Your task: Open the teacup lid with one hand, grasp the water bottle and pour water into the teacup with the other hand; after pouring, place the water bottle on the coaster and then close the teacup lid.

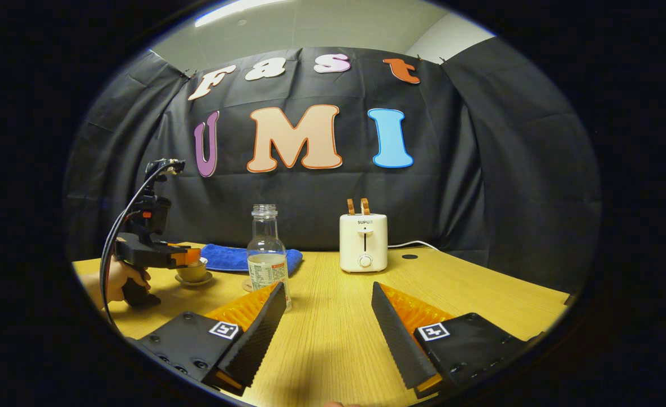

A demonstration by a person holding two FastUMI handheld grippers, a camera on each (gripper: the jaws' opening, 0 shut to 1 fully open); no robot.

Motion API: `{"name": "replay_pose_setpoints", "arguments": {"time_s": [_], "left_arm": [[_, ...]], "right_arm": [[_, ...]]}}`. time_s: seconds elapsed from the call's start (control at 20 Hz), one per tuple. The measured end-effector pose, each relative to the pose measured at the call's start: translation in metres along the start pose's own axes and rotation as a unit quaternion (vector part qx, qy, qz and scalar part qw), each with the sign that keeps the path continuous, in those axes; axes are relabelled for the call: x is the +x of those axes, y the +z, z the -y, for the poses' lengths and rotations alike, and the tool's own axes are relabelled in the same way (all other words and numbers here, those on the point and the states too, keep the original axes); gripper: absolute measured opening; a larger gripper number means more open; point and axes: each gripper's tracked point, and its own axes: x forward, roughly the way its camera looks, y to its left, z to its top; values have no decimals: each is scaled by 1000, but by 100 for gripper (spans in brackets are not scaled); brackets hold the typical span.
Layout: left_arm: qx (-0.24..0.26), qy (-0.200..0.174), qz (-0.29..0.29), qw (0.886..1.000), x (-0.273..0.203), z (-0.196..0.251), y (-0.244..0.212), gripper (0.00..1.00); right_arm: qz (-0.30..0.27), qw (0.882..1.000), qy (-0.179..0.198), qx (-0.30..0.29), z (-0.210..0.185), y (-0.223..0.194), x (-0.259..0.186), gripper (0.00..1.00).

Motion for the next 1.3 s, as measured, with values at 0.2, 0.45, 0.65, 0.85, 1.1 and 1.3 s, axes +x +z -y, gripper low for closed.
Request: {"name": "replay_pose_setpoints", "arguments": {"time_s": [0.2,0.45,0.65,0.85,1.1,1.3], "left_arm": [[-13,-3,9,1000,-4,-2,2,24],[-39,-1,43,998,-11,-6,11,23],[-29,9,61,998,-20,-7,15,22],[-24,13,82,996,-30,-8,22,21],[-36,8,88,995,-42,-10,20,20],[-36,-6,85,996,-65,-12,15,20]], "right_arm": [[0,1000,1,0,0,0,0,93],[1,1000,7,0,-2,0,0,93],[1,1000,8,0,-3,1,0,100],[1,1000,16,0,-6,1,-1,100],[1,1000,18,1,-7,0,-1,98],[0,1000,30,1,-18,-1,0,98]]}}
